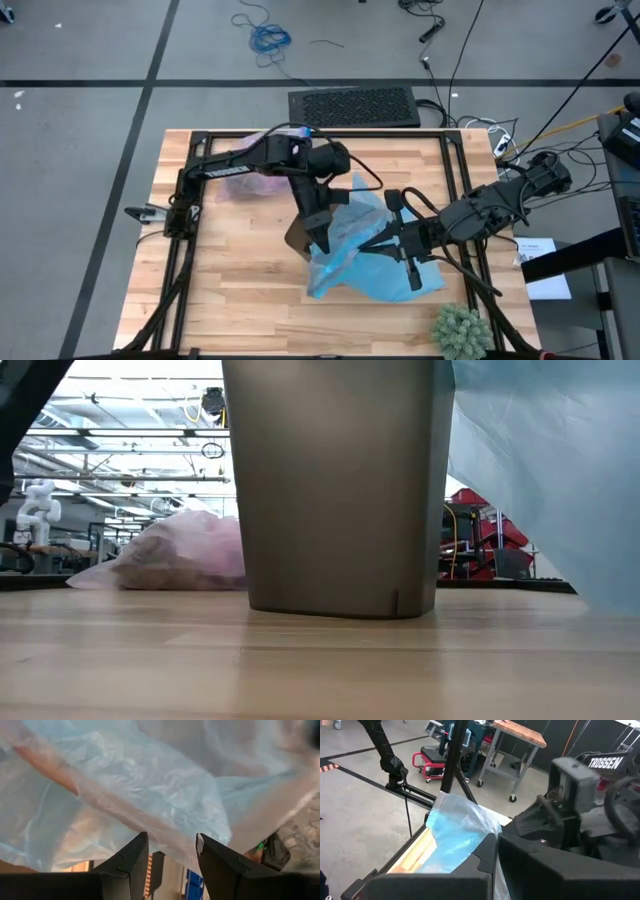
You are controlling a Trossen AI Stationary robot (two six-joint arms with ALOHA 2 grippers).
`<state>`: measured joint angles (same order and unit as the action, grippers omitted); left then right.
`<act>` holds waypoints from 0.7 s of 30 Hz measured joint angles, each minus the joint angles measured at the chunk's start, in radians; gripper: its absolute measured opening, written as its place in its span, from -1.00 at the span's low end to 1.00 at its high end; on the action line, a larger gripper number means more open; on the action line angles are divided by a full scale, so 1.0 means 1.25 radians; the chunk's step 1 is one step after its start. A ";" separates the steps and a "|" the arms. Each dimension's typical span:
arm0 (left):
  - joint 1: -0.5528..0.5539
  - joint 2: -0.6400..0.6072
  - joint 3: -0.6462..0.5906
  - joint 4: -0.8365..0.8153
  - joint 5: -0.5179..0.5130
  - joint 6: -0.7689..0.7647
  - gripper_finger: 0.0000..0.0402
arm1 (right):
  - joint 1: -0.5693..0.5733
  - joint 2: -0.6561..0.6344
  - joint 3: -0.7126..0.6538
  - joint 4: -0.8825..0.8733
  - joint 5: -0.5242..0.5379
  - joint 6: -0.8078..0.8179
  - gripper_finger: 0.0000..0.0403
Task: Place trash/remove bag and relplace
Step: Insert the new trash bag into the trash bin
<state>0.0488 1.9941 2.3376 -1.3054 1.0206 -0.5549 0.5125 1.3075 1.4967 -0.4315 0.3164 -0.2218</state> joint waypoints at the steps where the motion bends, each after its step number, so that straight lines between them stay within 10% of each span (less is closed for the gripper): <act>1: -0.002 0.002 0.000 -0.007 0.000 0.011 -0.21 | 0.000 0.000 0.000 0.000 0.000 0.000 -0.95; 12: -0.004 0.005 0.000 -0.009 0.047 0.059 -0.93 | 0.000 0.000 0.000 0.000 0.000 -0.001 -0.95; 21: 0.041 -0.053 0.001 0.002 0.068 0.003 -0.98 | 0.000 0.000 0.000 0.000 0.000 -0.003 -0.95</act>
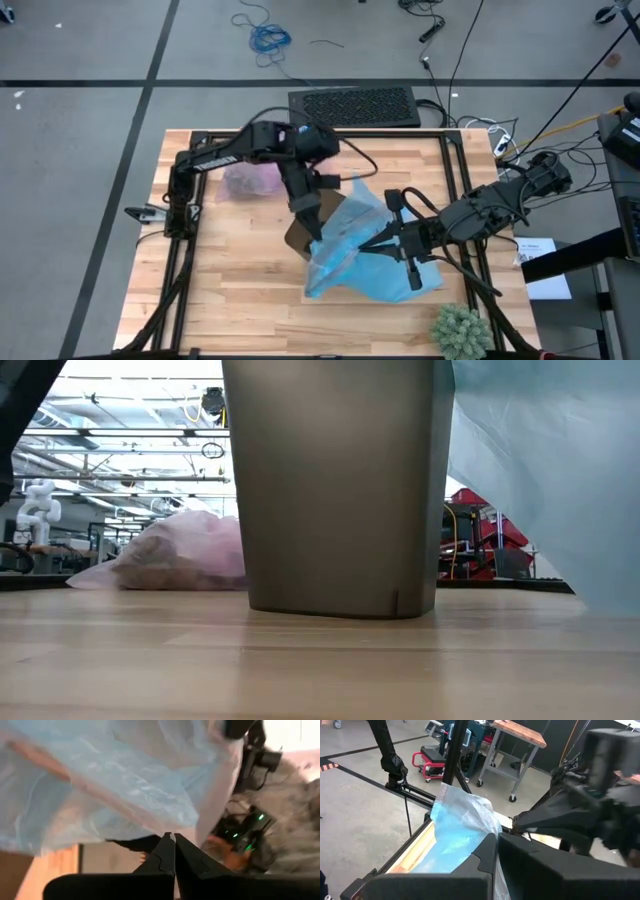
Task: Place trash/remove bag and relplace
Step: Insert the new trash bag into the trash bin
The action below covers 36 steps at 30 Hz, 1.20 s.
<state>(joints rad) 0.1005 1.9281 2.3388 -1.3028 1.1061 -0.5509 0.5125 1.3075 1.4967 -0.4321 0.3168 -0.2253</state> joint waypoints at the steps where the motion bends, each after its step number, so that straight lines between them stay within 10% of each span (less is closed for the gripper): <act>1: 0.005 -0.004 0.000 0.001 0.009 -0.023 -0.97 | 0.000 0.000 0.000 -0.001 0.000 0.000 -0.95; 23: -0.047 0.059 -0.001 0.009 0.035 -0.097 0.01 | 0.000 0.000 0.000 0.000 0.000 0.001 -0.95; 36: -0.054 0.065 -0.001 0.009 0.003 0.051 -0.96 | 0.000 0.000 0.000 0.000 0.005 0.001 -0.95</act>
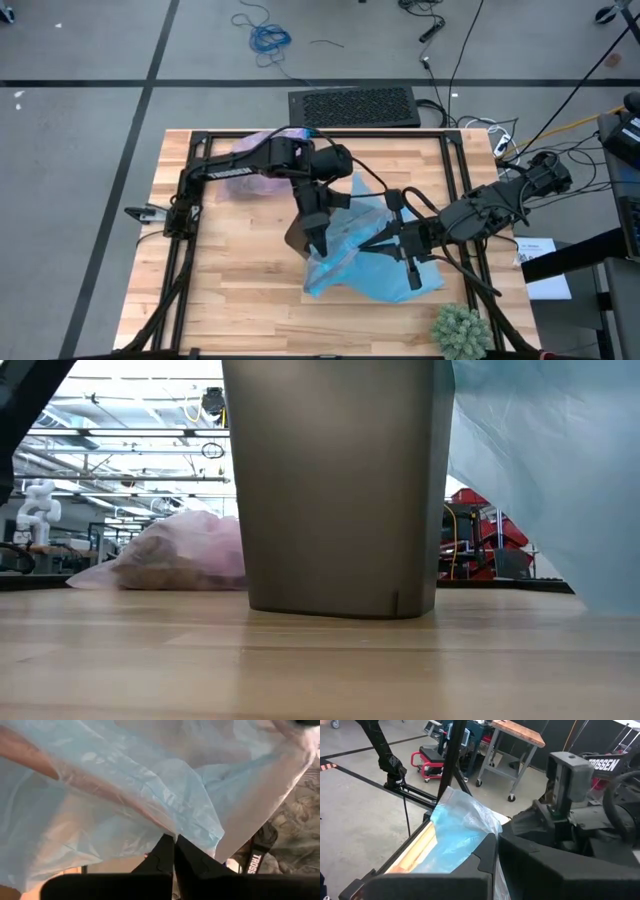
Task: Place trash/remove bag and relplace
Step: Insert the new trash bag into the trash bin
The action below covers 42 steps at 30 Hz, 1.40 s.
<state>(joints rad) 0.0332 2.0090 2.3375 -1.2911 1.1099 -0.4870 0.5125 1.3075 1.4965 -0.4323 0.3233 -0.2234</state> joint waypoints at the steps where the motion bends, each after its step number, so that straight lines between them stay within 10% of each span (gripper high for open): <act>1: 0.001 0.000 0.000 0.000 0.000 -0.001 -0.98 | 0.000 0.000 0.000 0.000 0.005 0.000 -0.95; 15: 0.129 -0.179 0.015 0.213 -0.099 -0.175 -1.00 | 0.017 -0.033 0.000 0.093 0.130 -0.046 -0.95; 29: 0.218 -0.291 0.015 0.506 -0.220 -0.291 -1.00 | 0.008 -0.034 0.000 0.378 0.413 -0.485 -0.85; 42: 0.218 -0.292 0.015 0.543 -0.224 -0.271 -1.00 | -0.023 -0.033 0.000 0.581 0.411 -0.594 -0.65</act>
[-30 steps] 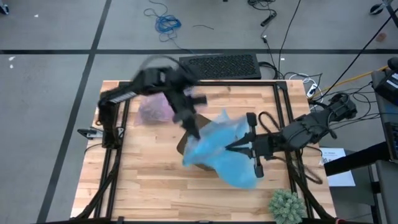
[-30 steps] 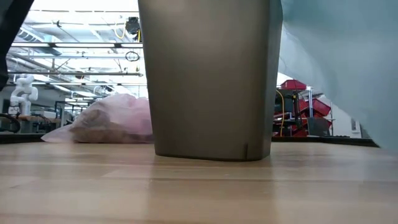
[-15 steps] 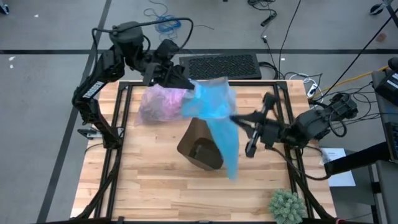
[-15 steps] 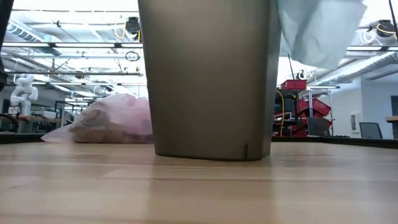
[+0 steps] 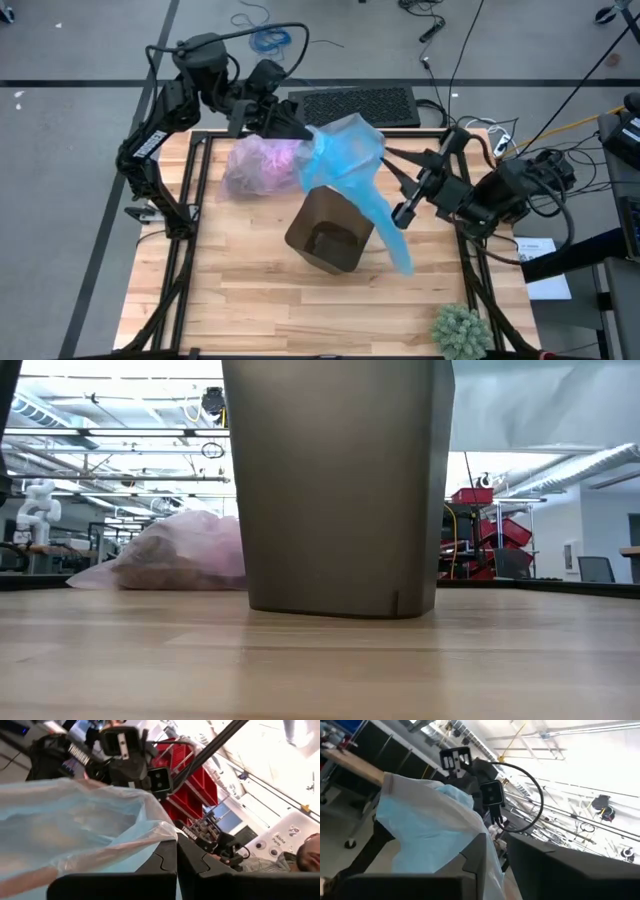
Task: Place trash/remove bag and relplace
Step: Insert the new trash bag into the trash bin
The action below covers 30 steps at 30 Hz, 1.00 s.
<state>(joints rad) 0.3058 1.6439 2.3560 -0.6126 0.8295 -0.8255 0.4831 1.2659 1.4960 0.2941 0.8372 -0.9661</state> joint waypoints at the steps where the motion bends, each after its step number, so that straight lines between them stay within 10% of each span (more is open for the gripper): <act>1: 0.000 -0.002 0.000 0.011 0.000 0.000 -1.00 | 0.000 0.000 0.000 0.011 0.001 0.001 -0.64; 10: 0.003 -0.003 0.000 0.021 0.000 -0.003 -1.00 | 0.009 0.000 0.000 -0.008 0.117 0.123 -0.40; 15: 0.002 -0.004 0.000 0.023 0.001 -0.003 -1.00 | -0.001 0.002 0.004 0.110 0.113 -0.014 -0.56; 20: 0.002 -0.005 0.000 0.026 0.008 -0.004 -1.00 | -0.108 0.016 0.105 0.111 -0.010 -0.080 -0.95; 30: 0.014 -0.008 0.000 0.167 0.005 -0.047 -1.00 | -0.398 0.211 0.618 -0.547 -0.451 0.458 -1.00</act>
<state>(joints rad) 0.3230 1.6341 2.3558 -0.4039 0.8356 -0.8843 -0.0144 1.5301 2.2682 -0.3896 0.2739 -0.3940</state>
